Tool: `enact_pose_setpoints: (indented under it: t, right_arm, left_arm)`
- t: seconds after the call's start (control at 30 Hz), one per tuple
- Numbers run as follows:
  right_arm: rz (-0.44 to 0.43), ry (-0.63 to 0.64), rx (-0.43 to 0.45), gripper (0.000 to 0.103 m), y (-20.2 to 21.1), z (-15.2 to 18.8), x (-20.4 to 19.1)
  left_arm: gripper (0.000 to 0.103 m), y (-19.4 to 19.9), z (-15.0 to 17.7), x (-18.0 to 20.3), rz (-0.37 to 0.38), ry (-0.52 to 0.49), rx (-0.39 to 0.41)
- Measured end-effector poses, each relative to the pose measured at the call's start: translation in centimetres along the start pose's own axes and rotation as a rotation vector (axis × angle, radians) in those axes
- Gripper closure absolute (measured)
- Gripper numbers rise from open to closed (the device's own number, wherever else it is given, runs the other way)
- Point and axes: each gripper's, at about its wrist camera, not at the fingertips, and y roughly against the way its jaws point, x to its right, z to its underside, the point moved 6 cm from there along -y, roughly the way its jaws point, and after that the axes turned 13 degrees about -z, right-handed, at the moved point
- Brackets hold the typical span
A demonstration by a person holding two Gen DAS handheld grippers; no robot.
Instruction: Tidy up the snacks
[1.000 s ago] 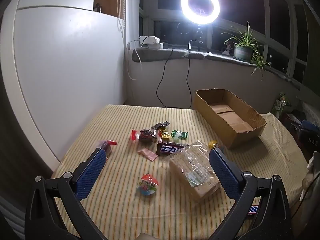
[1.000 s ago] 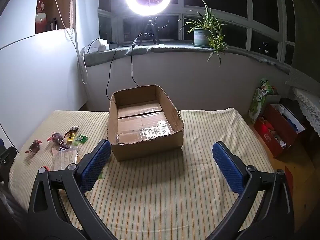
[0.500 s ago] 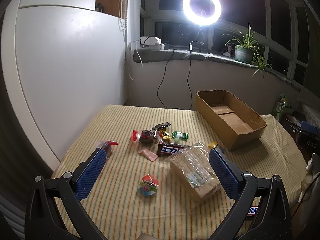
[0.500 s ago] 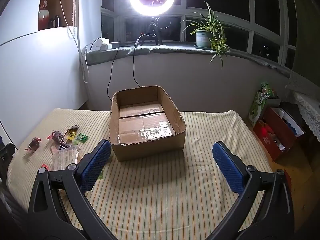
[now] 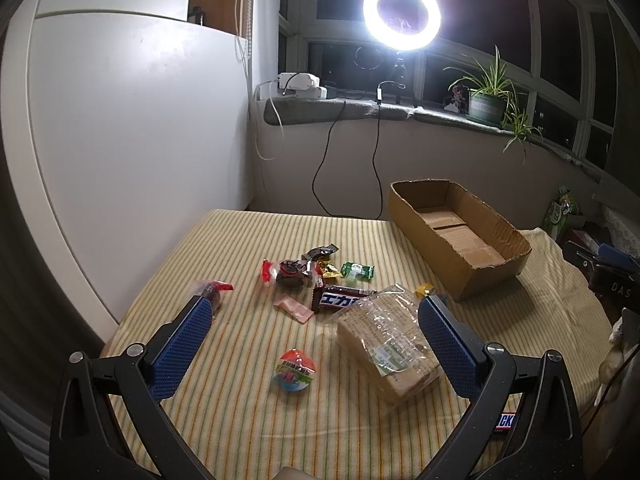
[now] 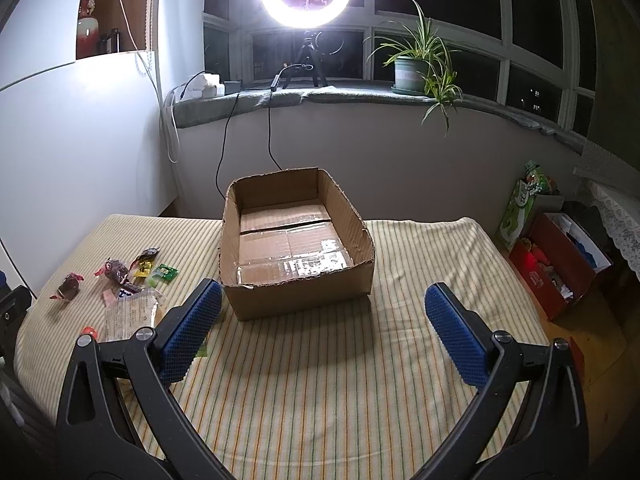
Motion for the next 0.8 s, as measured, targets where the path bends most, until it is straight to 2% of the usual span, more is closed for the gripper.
enact_pose_setpoints:
  t: [0.8]
  right_arm:
    - [-0.007, 0.0, -0.007, 0.0, -0.16, 0.2, -0.46]
  left_arm:
    - [0.001, 0.15, 0.17, 0.19, 0.012, 0.004, 0.001]
